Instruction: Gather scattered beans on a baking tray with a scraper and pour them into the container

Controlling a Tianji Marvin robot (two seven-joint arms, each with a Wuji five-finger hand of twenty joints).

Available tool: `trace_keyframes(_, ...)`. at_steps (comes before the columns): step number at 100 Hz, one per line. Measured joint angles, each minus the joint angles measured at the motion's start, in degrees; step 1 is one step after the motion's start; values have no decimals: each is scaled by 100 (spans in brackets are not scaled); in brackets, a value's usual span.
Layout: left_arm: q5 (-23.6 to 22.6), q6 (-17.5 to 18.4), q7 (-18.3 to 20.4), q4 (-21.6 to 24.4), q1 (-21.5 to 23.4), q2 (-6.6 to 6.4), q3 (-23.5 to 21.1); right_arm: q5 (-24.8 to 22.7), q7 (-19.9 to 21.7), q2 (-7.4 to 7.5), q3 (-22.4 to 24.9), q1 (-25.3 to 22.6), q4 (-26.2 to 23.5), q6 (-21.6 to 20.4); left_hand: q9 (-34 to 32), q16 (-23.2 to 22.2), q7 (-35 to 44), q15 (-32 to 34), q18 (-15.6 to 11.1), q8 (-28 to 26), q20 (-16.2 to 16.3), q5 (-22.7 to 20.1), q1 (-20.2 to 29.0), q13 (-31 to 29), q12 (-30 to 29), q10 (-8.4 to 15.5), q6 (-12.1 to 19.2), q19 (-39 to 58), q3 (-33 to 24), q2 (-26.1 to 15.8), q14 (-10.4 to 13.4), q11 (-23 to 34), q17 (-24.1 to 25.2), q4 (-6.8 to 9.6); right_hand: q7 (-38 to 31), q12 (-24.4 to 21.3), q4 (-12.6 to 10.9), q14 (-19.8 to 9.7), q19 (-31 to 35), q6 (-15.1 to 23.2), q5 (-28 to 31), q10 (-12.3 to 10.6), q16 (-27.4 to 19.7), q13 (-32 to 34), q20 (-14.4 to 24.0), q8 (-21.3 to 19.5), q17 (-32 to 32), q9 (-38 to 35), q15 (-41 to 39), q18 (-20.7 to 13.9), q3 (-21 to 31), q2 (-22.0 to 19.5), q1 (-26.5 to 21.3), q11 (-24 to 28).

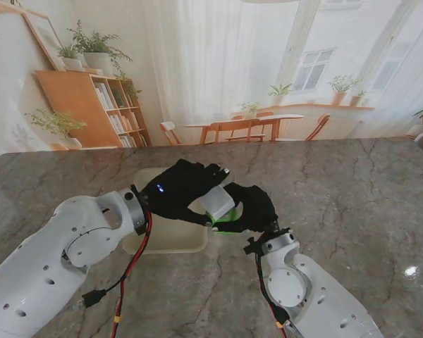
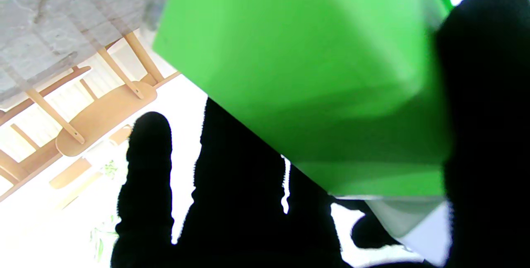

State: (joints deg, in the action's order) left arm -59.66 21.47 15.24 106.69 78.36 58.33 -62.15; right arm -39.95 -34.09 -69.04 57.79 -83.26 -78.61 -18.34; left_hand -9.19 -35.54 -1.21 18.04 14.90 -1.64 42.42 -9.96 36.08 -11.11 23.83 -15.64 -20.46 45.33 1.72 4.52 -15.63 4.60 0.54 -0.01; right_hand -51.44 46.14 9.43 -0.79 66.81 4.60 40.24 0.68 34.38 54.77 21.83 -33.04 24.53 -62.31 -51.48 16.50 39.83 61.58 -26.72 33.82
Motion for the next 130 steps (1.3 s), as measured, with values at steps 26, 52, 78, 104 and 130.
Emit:
trace_keyframes(26,471,-1836,-584,88,401,119,251,-92,4,16,-8,-9,-57,181,-814,-720,520,241,598,-3093,1065,73,-191,-207,1563,-307,-544,289,-81,-952,-324,514,-178,1,0,0,0,0,0,0,0,0,0,0,0,0,0,0,0,0,0,0,0,0)
trace_keyframes(52,558,-2206,-887,87,544,256,547,-189,11,43,-15,-17,-111,334,-1460,-1421,769,942,868,-4104,1561,56,-451,-815,2377,-350,-751,1202,-38,-1021,-404,928,-792,36,0,0,0,0,1,0,0,0,0,0,0,0,0,0,0,0,0,0,0,0)
trace_keyframes(78,278,-2334,-499,238,562,220,708,-202,41,54,-22,-22,-136,416,-1511,-1444,654,909,877,-3956,1562,58,412,-872,2238,-402,-825,1252,-81,-696,-415,752,-849,49,-2,0,0,0,15,1,0,0,0,0,0,0,0,0,-19,0,0,33,0,0)
trace_keyframes(104,157,-2196,-892,-46,288,210,955,-205,12,58,-20,-40,-129,414,-1889,-1855,958,1767,95,-4431,1501,-433,1689,-1412,3041,-250,-435,1775,450,224,51,1647,-1506,-49,-17,0,0,1,54,1,-3,1,0,0,0,-1,0,0,-91,1,0,21,0,17)
trace_keyframes(130,245,-1521,-959,-178,268,253,755,-208,15,61,-8,-42,-131,397,-2056,-1017,1009,1136,-290,-4840,799,-686,2532,-1556,3246,88,153,1261,661,964,474,1114,-1303,-63,-78,0,1,2,56,1,-4,2,0,-4,0,-3,0,0,-91,1,0,83,0,18)
